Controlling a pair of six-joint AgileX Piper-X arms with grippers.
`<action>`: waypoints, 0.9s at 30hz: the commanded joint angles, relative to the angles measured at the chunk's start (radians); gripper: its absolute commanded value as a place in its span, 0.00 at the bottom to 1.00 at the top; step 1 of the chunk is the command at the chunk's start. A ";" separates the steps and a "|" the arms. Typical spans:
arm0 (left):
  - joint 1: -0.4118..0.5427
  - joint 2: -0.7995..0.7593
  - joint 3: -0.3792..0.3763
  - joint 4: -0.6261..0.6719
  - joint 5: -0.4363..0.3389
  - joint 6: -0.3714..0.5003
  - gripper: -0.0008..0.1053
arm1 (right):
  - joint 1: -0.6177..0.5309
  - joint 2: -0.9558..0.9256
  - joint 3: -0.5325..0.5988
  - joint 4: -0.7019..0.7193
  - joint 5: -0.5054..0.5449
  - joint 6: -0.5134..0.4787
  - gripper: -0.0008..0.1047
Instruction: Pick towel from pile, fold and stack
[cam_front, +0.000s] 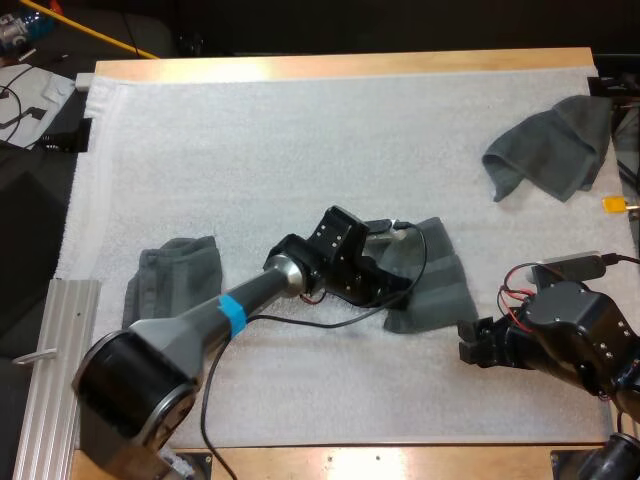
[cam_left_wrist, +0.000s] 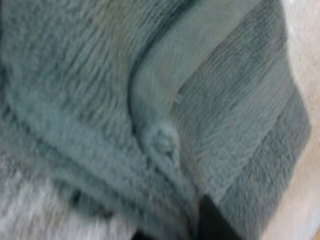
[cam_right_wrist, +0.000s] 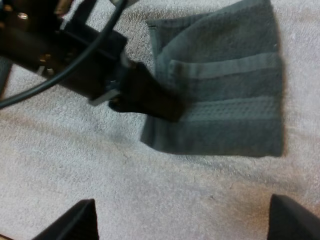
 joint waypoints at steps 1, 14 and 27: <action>0.020 -0.075 -0.012 0.077 -0.037 0.119 0.01 | -0.002 -0.001 -0.004 0.010 0.006 -0.006 0.64; 0.228 -0.296 -0.020 0.489 -0.321 0.521 0.01 | -0.002 -0.003 -0.004 0.008 0.003 -0.006 0.64; 0.448 -0.414 -0.049 0.702 -0.562 0.702 0.01 | 0.002 -0.007 -0.004 0.004 -0.005 -0.006 0.64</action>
